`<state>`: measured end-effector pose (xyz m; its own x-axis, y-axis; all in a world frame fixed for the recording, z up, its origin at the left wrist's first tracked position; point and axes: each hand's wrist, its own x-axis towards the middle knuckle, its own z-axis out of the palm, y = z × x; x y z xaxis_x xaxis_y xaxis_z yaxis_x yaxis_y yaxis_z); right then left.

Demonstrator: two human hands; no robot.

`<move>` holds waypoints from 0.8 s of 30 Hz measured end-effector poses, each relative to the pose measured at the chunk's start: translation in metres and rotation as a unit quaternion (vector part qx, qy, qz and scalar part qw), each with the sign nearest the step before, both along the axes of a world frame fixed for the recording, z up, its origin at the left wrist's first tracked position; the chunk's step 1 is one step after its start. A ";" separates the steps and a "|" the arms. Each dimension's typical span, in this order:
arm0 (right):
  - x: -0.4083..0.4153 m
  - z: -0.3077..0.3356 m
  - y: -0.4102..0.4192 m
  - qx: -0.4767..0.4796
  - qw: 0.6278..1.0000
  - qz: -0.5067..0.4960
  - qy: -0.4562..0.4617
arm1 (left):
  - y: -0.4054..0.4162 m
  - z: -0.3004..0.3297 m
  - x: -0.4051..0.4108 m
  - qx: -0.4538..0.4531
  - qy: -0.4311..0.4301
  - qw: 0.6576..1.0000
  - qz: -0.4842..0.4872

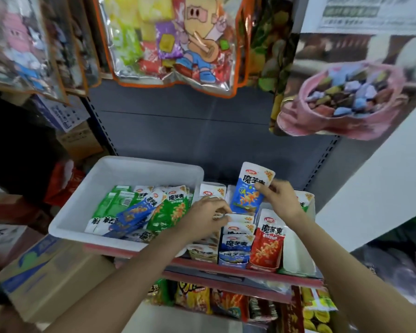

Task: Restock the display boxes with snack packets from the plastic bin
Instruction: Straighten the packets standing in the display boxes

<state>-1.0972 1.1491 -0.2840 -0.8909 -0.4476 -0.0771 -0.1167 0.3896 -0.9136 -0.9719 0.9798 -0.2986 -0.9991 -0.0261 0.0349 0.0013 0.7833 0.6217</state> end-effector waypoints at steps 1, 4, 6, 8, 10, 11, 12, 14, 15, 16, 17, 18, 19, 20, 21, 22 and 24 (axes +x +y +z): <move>0.001 0.000 0.001 0.016 1.000 0.017 0.002 | 0.000 -0.001 -0.001 -0.001 0.000 1.000 0.002; 0.003 0.001 -0.003 0.097 0.992 0.083 -0.001 | -0.001 -0.002 -0.002 0.001 -0.006 1.000 0.005; 0.005 0.003 -0.007 0.138 0.985 0.102 0.021 | -0.001 -0.002 -0.002 -0.006 -0.005 1.000 0.004; 0.004 0.002 -0.010 0.145 0.985 0.092 0.030 | -0.001 -0.001 -0.001 -0.012 -0.008 1.000 0.006; 0.004 -0.001 -0.012 0.203 0.972 0.116 0.033 | -0.003 -0.001 0.000 -0.010 -0.011 1.000 0.009; 0.005 0.000 -0.012 0.244 0.959 0.136 0.038 | -0.003 -0.001 0.001 -0.008 -0.012 1.000 0.007; 0.005 -0.001 -0.012 0.264 0.952 0.151 0.035 | -0.004 -0.001 0.001 -0.008 -0.014 1.000 0.006; 0.006 0.004 -0.015 0.227 0.960 0.157 0.052 | -0.004 0.001 0.003 -0.009 -0.016 1.000 0.008; 0.007 0.006 -0.017 0.203 0.966 0.148 0.065 | -0.004 0.001 0.004 -0.007 -0.016 1.000 0.011; 0.008 0.008 -0.019 0.199 0.966 0.142 0.084 | -0.005 0.001 0.004 -0.002 -0.018 1.000 0.015; 0.009 0.010 -0.022 0.207 0.963 0.141 0.099 | -0.005 0.002 0.005 0.003 -0.020 1.000 0.018; 0.010 0.009 -0.024 0.226 0.959 0.141 0.102 | -0.005 0.002 0.006 0.011 -0.020 1.000 0.021; 0.010 0.008 -0.027 0.250 0.952 0.143 0.107 | -0.005 0.002 0.006 0.018 -0.019 0.999 0.024; 0.010 0.006 -0.029 0.279 0.942 0.150 0.108 | -0.006 0.002 0.006 0.025 -0.018 0.999 0.027; 0.009 0.005 -0.031 0.306 0.932 0.159 0.108 | -0.006 0.001 0.007 0.033 -0.015 0.999 0.030; 0.009 0.005 -0.032 0.326 0.925 0.165 0.109 | -0.007 0.001 0.007 0.043 -0.010 0.998 0.033; 0.012 0.010 -0.036 0.337 0.920 0.169 0.110 | -0.012 -0.001 0.008 0.061 0.002 0.997 0.039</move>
